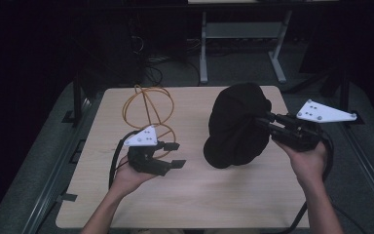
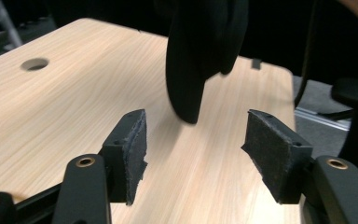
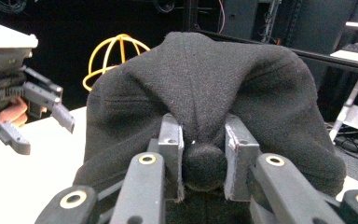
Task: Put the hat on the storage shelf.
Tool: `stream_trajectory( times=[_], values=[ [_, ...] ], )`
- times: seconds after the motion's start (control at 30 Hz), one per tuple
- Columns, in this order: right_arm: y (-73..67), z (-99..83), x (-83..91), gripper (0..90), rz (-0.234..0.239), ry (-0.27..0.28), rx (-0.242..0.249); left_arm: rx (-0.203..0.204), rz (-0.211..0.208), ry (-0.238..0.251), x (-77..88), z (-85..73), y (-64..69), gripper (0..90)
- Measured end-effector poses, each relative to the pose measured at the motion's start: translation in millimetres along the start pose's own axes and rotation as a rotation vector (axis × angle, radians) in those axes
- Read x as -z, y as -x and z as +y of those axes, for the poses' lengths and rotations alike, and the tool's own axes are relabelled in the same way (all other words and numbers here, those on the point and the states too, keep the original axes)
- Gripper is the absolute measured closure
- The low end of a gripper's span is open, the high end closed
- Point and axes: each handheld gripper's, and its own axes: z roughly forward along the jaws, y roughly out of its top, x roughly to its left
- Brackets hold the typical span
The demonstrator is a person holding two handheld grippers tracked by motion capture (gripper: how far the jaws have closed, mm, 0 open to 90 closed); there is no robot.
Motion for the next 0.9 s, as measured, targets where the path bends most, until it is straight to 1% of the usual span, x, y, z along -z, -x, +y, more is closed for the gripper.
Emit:
stream_trajectory(
  times=[0.03,0.07,0.1,0.17,0.2,0.23,0.27,0.3,0.33,0.37,0.4,0.43,0.5,0.57,0.63,0.7,0.8,0.83,0.9],
  values=[
    [0.8,3.3,-1.6,72.4,0.003,-0.006,0.001,0.002,0.017,-0.007,1.8,-4.5,0.3,36.8],
    [0.8,3.3,-1.6,72.4,0.003,-0.006,0.001,0.003,0.025,-0.016,3.1,-8.3,0.4,36.8],
    [2.1,8.8,-4.7,72.4,0.009,-0.008,0.005,0.0,0.035,-0.025,4.6,-12.3,-0.2,35.1],
    [2.8,13.6,-7.3,72.4,0.02,-0.008,0.005,0.015,0.061,-0.021,10.4,-24.7,-0.5,33.6],
    [3.4,16.8,-9.6,72.3,0.025,-0.009,0.008,0.015,0.061,-0.021,10.4,-24.7,-0.5,33.4],
    [3.9,19.3,-11.5,72.4,0.03,-0.009,0.01,0.015,0.087,-0.028,12.4,-32.4,-0.6,33.1],
    [4.3,21.0,-12.9,72.3,0.032,-0.011,0.013,0.015,0.087,-0.028,12.4,-32.4,-0.6,32.3],
    [4.6,23.9,-15.4,72.4,0.036,-0.013,0.017,0.041,0.1,-0.028,15.3,-42.1,-1.0,31.8],
    [4.8,26.1,-17.3,72.3,0.039,-0.014,0.018,0.039,0.109,-0.029,16.3,-45.0,-1.6,31.9],
    [5.0,27.6,-18.8,72.4,0.042,-0.015,0.019,0.047,0.124,-0.024,17.2,-50.1,-1.6,31.8],
    [5.0,27.6,-18.8,72.4,0.042,-0.015,0.019,0.047,0.124,-0.024,17.2,-50.1,-1.6,31.7],
    [5.1,32.4,-23.5,72.4,0.048,-0.018,0.026,0.047,0.135,-0.04,17.4,-56.1,-2.5,31.5],
    [5.1,36.0,-27.2,72.4,0.053,-0.017,0.029,0.038,0.159,-0.054,16.9,-61.1,-3.2,30.1],
    [4.6,40.7,-32.3,72.4,0.059,-0.019,0.038,0.046,0.164,-0.053,16.3,-65.6,-3.9,30.0],
    [4.2,42.4,-33.8,72.3,0.062,-0.02,0.039,0.047,0.169,-0.051,15.6,-68.4,-4.2,29.7],
    [2.5,49.7,-39.8,72.3,0.077,-0.015,0.042,0.051,0.161,-0.045,14.5,-72.5,-3.1,27.1],
    [2.4,53.9,-42.3,72.3,0.083,-0.007,0.052,0.039,0.165,-0.059,14.7,-73.8,-1.4,27.1],
    [2.1,59.7,-45.2,72.3,0.093,0.001,0.051,0.034,0.166,-0.063,15.1,-74.2,-1.1,26.9],
    [1.7,63.2,-47.0,72.3,0.098,0.0,0.054,0.029,0.173,-0.064,15.0,-75.0,-1.3,26.8]
  ],
)
